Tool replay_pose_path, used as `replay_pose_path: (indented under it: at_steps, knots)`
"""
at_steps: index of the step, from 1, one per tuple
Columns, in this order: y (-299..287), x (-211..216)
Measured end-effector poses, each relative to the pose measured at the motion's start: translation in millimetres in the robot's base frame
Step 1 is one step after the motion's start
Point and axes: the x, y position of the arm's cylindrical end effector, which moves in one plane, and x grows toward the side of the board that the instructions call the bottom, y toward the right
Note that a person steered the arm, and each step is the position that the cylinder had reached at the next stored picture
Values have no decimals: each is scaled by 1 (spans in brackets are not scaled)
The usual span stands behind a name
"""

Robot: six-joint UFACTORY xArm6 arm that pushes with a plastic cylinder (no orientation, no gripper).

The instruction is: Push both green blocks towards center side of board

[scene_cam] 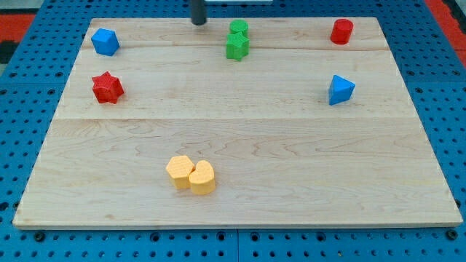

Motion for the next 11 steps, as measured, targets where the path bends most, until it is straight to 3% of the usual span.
replay_pose_path:
  at_steps: [5, 9, 11]
  knots:
    - [63, 11]
    - [79, 6]
    - [79, 44]
